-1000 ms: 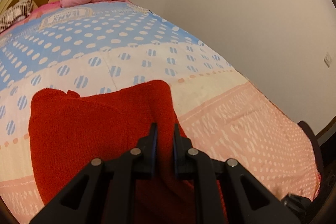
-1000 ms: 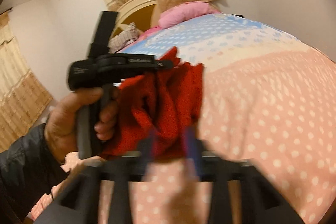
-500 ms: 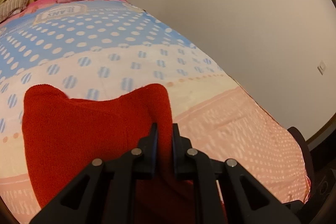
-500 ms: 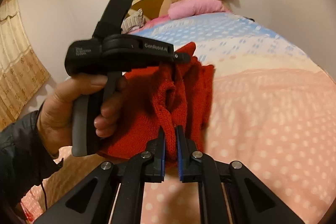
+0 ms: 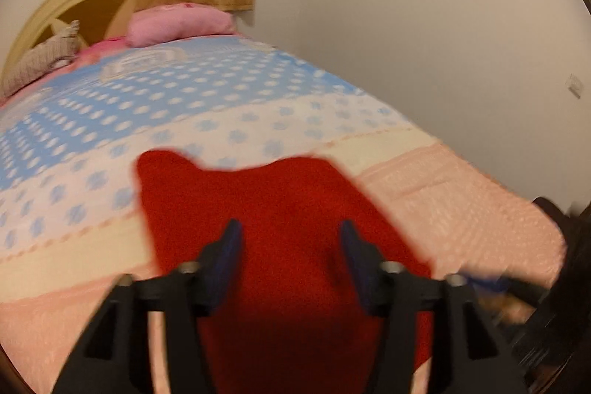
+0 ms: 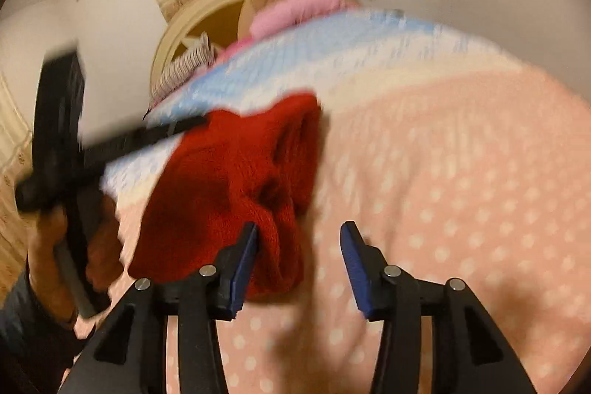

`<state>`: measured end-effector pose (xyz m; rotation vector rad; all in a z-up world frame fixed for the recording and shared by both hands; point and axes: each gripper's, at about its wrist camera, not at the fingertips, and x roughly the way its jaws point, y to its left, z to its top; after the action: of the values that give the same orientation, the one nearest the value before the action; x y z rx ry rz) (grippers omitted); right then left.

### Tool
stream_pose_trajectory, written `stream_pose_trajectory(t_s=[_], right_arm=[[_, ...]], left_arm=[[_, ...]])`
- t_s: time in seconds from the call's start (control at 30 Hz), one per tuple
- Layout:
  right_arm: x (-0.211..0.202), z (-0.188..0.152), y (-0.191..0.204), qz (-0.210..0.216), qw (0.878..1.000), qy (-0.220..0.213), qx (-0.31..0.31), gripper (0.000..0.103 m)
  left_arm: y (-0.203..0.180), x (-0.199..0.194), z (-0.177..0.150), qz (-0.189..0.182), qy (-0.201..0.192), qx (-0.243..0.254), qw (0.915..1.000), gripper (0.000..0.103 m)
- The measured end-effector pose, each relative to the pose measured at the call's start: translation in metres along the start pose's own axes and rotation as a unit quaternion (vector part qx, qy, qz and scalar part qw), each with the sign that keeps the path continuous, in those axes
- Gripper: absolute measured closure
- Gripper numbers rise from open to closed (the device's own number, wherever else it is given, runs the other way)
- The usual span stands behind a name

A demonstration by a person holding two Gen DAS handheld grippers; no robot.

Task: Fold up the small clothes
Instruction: 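Open both tools to release the folded sweater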

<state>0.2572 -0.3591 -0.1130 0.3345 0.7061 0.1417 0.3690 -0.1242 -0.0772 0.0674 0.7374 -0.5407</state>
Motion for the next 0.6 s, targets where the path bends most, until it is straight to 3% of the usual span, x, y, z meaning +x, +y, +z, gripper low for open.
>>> stream_pose_trajectory(t_s=[0.07, 0.13, 0.17, 0.27, 0.47, 0.53, 0.6], right_arm=[[-0.009, 0.011, 0.016, 0.001, 0.999, -0.023, -0.028, 0.055], [-0.008, 0.025, 0.035, 0.032, 0.998, -0.027, -0.052, 0.055], [-0.004, 0.032, 0.048, 0.042, 0.996, -0.025, -0.069, 0.055], [0.022, 0.049, 0.081, 0.041, 0.992, -0.001, -0.116, 0.055], [0.1, 0.07, 0.122, 0.029, 0.978, 0.105, -0.175, 0.056], [0.12, 0.073, 0.135, 0.032, 0.971, 0.123, -0.2, 0.06], [0.14, 0.07, 0.148, 0.026, 0.964, 0.14, -0.223, 0.072]], left_arm=[[0.012, 0.001, -0.017, 0.03, 0.016, 0.005, 0.9994, 0.038], [0.026, 0.007, -0.034, 0.065, 0.035, -0.004, 0.9972, 0.036], [0.037, 0.01, -0.042, 0.063, 0.05, -0.024, 0.9965, 0.034], [0.053, 0.004, -0.051, 0.03, 0.045, -0.09, 0.9945, 0.03], [0.052, -0.017, -0.069, 0.009, 0.01, -0.122, 0.9925, 0.027], [0.053, -0.018, -0.076, 0.014, 0.013, -0.127, 0.9918, 0.02], [0.055, -0.017, -0.082, 0.016, 0.014, -0.13, 0.9913, 0.02]])
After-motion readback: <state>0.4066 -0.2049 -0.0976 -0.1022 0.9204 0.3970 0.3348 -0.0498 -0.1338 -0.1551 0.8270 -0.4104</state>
